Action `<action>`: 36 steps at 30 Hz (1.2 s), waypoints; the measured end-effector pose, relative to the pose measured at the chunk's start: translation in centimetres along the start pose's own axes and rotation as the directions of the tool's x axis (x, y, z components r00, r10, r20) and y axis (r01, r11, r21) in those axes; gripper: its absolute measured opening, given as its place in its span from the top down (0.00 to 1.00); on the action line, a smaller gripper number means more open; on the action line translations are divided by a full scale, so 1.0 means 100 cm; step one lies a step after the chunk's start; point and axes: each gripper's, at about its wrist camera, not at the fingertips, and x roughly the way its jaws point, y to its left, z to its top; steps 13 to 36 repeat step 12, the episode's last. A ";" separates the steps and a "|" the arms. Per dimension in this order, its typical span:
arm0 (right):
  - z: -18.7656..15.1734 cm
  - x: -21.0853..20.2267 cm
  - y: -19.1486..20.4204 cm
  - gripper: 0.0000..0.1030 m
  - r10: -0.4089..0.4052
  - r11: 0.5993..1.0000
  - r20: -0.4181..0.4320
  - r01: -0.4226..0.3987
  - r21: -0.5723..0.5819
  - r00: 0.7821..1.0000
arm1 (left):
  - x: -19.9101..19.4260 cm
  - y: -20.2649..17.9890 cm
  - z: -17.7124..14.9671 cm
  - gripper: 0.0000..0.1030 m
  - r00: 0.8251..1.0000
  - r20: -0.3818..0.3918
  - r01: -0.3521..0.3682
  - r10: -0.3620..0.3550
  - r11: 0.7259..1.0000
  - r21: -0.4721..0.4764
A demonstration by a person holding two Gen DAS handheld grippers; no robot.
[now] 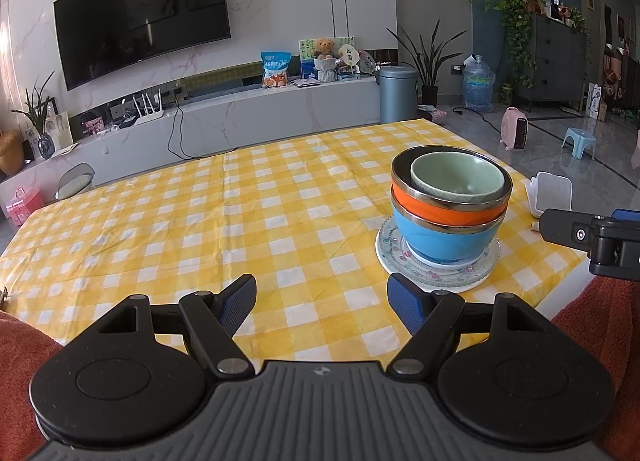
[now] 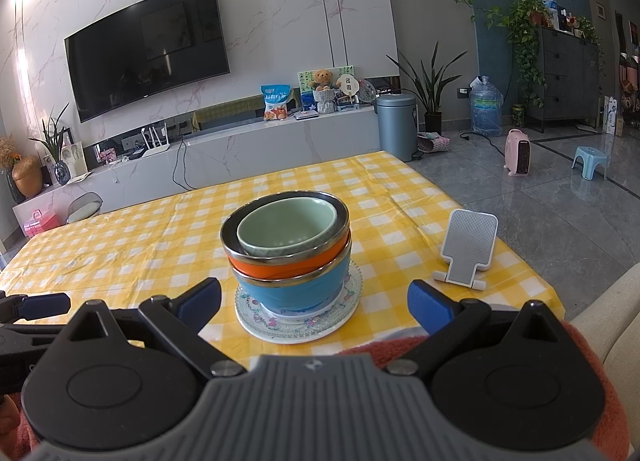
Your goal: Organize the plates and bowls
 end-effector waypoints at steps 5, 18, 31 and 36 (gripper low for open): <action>0.000 0.000 0.000 0.05 0.000 1.000 0.000 0.000 0.000 1.000 | -0.001 0.001 0.000 0.15 1.000 -0.008 -0.002 0.002 1.000 -0.002; 0.000 0.000 0.000 0.05 0.000 1.000 0.000 0.000 0.000 1.000 | -0.002 0.001 0.000 0.15 1.000 -0.009 0.001 -0.001 1.000 -0.002; 0.000 0.000 0.000 0.05 0.000 1.000 0.000 0.000 0.000 1.000 | -0.002 0.001 0.000 0.15 1.000 -0.009 0.001 -0.001 1.000 -0.002; 0.000 0.000 0.000 0.05 0.000 1.000 0.000 0.000 0.000 1.000 | -0.002 0.001 0.000 0.15 1.000 -0.009 0.001 -0.001 1.000 -0.002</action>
